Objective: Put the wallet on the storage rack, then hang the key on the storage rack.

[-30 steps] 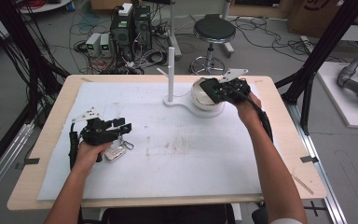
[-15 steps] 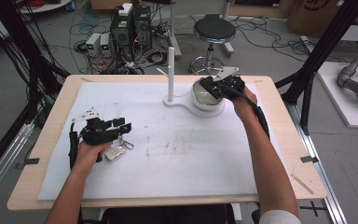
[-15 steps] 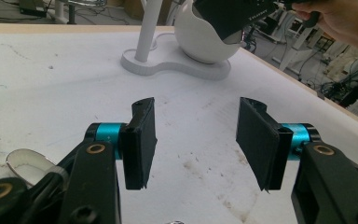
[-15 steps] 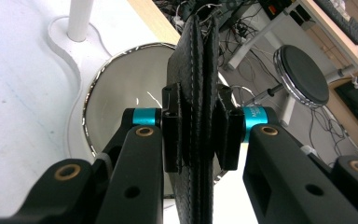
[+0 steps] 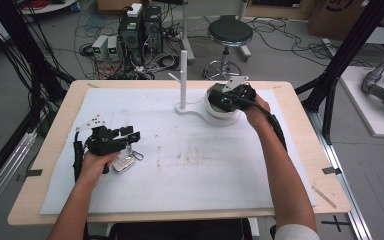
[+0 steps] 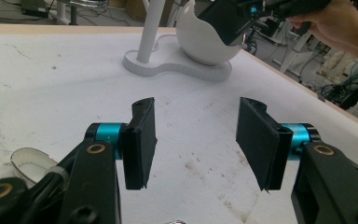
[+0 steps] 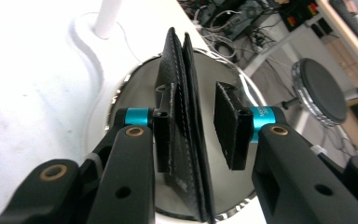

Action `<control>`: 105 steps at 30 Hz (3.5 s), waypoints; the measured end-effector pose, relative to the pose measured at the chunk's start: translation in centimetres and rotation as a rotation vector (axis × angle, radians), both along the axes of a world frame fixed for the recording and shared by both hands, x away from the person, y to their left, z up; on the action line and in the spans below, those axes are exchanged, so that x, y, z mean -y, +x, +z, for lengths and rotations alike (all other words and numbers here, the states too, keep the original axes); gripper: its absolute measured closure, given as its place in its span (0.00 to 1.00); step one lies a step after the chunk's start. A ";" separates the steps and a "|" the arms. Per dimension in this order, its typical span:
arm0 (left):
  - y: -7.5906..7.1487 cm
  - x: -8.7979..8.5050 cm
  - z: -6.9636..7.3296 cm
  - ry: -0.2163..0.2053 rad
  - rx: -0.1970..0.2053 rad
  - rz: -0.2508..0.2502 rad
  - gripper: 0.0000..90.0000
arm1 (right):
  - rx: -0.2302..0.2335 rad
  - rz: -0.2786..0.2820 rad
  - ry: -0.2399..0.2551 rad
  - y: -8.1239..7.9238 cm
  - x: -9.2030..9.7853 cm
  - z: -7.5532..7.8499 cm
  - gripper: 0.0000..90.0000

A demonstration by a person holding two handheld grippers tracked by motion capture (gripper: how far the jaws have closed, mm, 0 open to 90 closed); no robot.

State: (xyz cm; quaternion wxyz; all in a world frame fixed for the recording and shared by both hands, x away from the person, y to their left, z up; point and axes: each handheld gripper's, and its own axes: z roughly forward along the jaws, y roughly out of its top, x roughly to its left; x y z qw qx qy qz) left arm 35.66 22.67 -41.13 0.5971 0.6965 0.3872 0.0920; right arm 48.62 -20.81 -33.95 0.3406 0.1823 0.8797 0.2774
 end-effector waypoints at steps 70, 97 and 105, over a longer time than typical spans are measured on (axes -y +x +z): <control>-1.5 -2.1 0.0 0.100 0.044 0.258 0.25 | -0.093 -0.316 0.439 -11.8 10.6 -5.6 0.23; -1.8 -3.2 -1.0 0.192 -0.106 0.409 0.37 | -0.095 -0.300 0.423 -12.6 10.7 -5.7 0.23; -0.4 -2.8 -1.8 0.174 -0.193 0.412 0.48 | -0.102 -0.291 0.428 -12.4 10.5 -5.9 0.23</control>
